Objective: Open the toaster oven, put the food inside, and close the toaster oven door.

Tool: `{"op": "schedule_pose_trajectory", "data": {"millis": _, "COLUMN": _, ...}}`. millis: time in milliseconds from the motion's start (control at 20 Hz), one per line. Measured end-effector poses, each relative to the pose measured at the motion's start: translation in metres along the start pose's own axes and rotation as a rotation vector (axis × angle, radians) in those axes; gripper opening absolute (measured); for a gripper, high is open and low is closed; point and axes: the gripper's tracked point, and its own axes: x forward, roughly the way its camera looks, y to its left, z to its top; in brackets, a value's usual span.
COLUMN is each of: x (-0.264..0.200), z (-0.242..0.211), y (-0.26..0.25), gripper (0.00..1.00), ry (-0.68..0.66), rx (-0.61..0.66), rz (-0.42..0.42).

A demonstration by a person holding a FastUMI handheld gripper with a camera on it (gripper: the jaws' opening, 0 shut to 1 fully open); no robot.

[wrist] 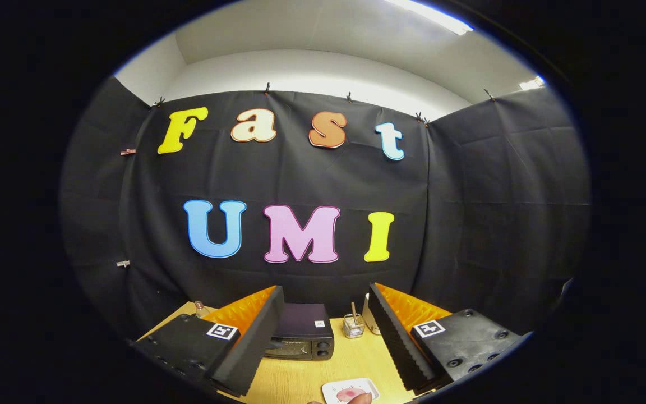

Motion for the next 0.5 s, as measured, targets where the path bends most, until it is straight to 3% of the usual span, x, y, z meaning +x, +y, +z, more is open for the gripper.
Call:
{"op": "schedule_pose_trajectory", "data": {"millis": 250, "x": 0.004, "z": -0.012, "y": 0.011, "gripper": 0.98, "ry": 0.019, "rx": 0.000, "rz": 0.014}}
{"op": "schedule_pose_trajectory", "data": {"millis": 500, "x": 0.028, "z": -0.056, "y": 0.048, "gripper": 0.98, "ry": 0.083, "rx": -0.002, "rz": 0.067}}
